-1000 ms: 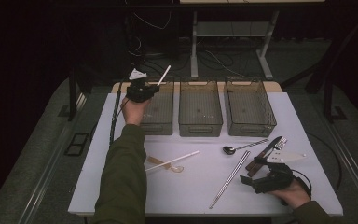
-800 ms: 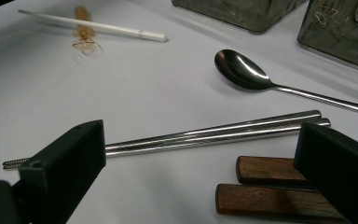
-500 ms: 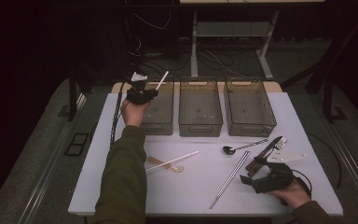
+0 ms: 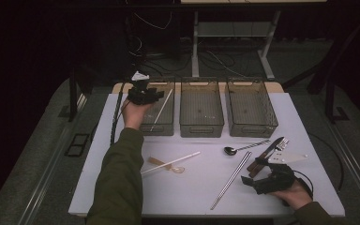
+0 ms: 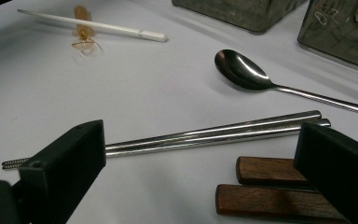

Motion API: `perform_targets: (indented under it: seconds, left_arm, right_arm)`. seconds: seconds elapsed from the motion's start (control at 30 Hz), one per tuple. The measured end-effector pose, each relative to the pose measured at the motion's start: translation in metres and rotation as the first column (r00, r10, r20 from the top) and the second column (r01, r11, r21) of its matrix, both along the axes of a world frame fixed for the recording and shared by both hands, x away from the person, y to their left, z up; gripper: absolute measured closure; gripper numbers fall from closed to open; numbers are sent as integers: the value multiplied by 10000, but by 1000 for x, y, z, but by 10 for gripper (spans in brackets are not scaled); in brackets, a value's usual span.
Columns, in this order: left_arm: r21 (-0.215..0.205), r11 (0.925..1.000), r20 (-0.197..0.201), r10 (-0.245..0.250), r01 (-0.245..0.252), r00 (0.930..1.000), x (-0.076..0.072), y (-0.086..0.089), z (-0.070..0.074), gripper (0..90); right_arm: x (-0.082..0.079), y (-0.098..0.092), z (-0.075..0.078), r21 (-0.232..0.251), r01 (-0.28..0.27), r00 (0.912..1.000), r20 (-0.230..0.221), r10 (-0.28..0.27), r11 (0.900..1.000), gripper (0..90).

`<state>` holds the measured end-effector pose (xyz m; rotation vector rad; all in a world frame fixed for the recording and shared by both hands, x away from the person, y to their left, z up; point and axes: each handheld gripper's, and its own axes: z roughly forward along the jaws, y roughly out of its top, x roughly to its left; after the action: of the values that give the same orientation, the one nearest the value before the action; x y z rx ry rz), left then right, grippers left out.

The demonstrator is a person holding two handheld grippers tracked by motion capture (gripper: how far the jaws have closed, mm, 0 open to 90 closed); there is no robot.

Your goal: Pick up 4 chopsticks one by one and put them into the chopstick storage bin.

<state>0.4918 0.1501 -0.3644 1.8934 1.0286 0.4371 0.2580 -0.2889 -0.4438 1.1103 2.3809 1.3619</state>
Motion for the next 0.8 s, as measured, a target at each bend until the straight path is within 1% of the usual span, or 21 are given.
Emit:
perform_targets:
  seconds: [0.07, 0.17, 0.23, 0.4, 0.47, 0.53, 0.6, 0.63, 0.8]
  left_arm:
    - [185, 9994, 7, -286, 286, 9996, -7, -3, 5, 497]
    - [106, 9981, 84, -604, 603, 9981, -19, -4, 12, 470]
    - [16, 9969, 16, -784, 784, 9969, -27, -4, 14, 451]
    - [-104, 9928, 5, -1196, 1196, 9928, -46, -1, 19, 416]
    - [2, 9910, -25, -1341, 1341, 9910, -53, -1, 21, 402]
    - [70, 9891, -7, -1469, 1469, 9891, -60, 0, 22, 393]
    - [53, 9879, 35, -1550, 1550, 9879, -67, 1, 21, 382]
    - [15, 9872, -21, -1596, 1596, 9872, -71, 1, 21, 380]
    - [84, 9841, -182, -1772, 1774, 9840, -87, 2, 16, 366]
  right_arm:
    - [0, 0, 0, -7, -5, 10000, 7, 5, 10000, 23]
    - [0, 0, 1, -10, -18, 10000, 73, 18, 10000, 23]
    - [0, 1, 1, -12, -8, 10000, 75, 8, 10000, 23]
    - [-1, 1, 1, -31, -1, 10000, 69, 1, 10000, 23]
    - [-1, 1, 1, -34, 0, 10000, 79, 1, 10000, 23]
    - [-1, 1, 1, -35, 6, 10000, 84, -6, 10000, 23]
    - [-1, 1, 1, -32, 9, 10000, 92, -9, 10000, 23]
    - [-1, 1, 1, -28, 1, 9999, 106, 0, 10000, 23]
    - [-1, 1, 1, -1, -9, 10000, 92, 9, 10000, 23]
